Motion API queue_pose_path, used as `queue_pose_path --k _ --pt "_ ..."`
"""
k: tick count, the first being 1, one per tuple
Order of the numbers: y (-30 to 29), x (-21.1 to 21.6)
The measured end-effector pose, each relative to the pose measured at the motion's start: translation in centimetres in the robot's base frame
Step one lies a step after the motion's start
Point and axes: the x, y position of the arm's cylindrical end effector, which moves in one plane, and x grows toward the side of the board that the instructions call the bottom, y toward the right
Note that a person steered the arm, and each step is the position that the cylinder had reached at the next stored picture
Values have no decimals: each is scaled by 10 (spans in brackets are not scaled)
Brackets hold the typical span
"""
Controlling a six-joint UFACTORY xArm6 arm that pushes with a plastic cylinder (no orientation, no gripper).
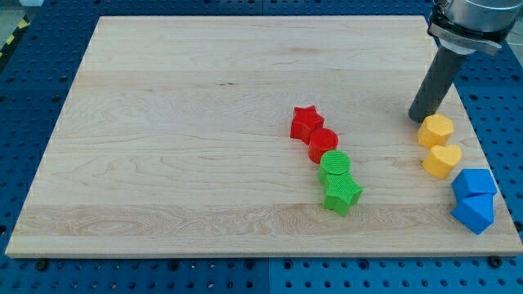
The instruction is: Move the yellow heart into the blue cube
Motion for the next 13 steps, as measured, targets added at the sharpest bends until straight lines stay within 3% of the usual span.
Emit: queue_pose_path --k 3,13 --pt "-46 15" --pt "-23 77"
